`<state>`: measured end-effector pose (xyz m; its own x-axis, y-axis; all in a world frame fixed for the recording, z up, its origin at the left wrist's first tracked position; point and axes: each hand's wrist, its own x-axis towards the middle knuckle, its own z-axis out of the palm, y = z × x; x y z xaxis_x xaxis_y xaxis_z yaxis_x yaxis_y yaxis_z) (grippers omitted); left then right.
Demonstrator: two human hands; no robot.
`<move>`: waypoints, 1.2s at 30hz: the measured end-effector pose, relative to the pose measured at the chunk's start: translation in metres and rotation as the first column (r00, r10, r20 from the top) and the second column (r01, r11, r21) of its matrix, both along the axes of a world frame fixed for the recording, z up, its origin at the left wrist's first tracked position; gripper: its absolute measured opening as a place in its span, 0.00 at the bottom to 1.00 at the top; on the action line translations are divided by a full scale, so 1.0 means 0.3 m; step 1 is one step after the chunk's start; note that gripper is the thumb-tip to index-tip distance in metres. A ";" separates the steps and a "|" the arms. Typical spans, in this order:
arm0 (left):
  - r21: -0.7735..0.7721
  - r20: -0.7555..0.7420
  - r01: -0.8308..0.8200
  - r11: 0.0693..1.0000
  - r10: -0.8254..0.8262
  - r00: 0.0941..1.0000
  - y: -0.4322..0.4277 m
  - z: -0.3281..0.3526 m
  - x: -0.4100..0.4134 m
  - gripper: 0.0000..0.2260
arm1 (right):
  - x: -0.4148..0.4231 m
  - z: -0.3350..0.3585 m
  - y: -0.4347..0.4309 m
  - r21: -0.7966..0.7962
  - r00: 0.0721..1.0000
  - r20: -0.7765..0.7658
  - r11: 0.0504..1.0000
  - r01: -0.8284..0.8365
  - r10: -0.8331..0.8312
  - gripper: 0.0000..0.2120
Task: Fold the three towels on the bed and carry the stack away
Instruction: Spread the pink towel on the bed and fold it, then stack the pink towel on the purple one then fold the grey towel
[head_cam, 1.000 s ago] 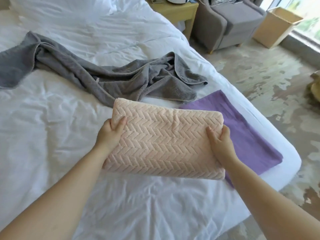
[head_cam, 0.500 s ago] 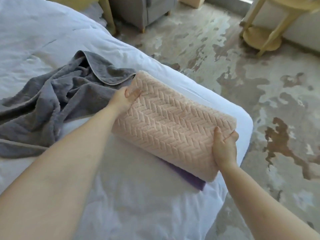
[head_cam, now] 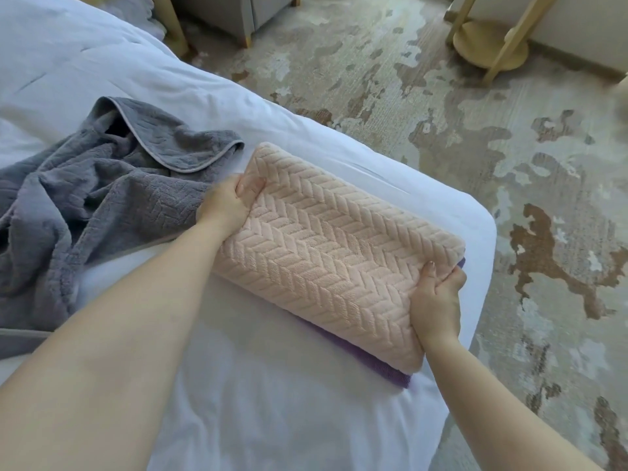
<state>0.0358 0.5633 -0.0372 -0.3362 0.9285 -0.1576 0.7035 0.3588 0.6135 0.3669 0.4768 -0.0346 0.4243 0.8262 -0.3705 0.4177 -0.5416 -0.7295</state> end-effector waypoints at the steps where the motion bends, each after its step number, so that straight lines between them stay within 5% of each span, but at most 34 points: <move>1: -0.043 -0.065 -0.015 0.999 0.012 0.998 -0.003 0.005 0.008 0.27 | -0.001 0.003 0.007 -0.025 1.000 -0.001 1.000 -0.001 0.001 0.24; 4: 0.180 -0.298 0.040 0.983 0.016 0.955 -0.030 0.053 0.031 0.32 | 0.005 0.030 0.025 -0.017 0.991 0.130 1.000 0.004 -0.001 0.27; 7: 0.391 -0.520 0.415 0.822 -0.174 0.836 -0.094 0.099 0.086 0.26 | -0.017 0.090 0.019 0.186 0.892 0.436 0.958 -0.219 0.120 0.32; 10: 0.135 -0.577 0.648 0.749 -0.472 0.666 -0.145 0.082 0.156 0.28 | -0.085 0.122 0.024 0.121 0.625 0.691 0.794 -0.596 0.364 0.38; 13: -0.065 -0.554 0.618 0.783 -0.544 0.630 -0.136 0.027 0.184 0.32 | -0.131 0.082 0.039 -0.078 0.450 0.682 0.669 -0.739 0.576 0.39; 19: -0.146 -0.598 0.567 0.811 -0.529 0.602 -0.095 -0.081 0.187 0.37 | -0.128 -0.037 0.073 -0.216 0.411 0.667 0.689 -0.692 0.621 0.41; 31: -0.228 -0.613 0.534 0.814 -0.546 0.571 -0.064 -0.148 0.189 0.38 | -0.141 -0.134 0.099 -0.225 0.385 0.676 0.674 -0.704 0.628 0.41; 36: -0.245 -0.476 0.555 0.795 -0.597 0.646 -0.111 0.003 0.177 0.35 | -0.127 -0.007 0.078 -0.137 0.465 0.599 0.655 -0.743 0.653 0.39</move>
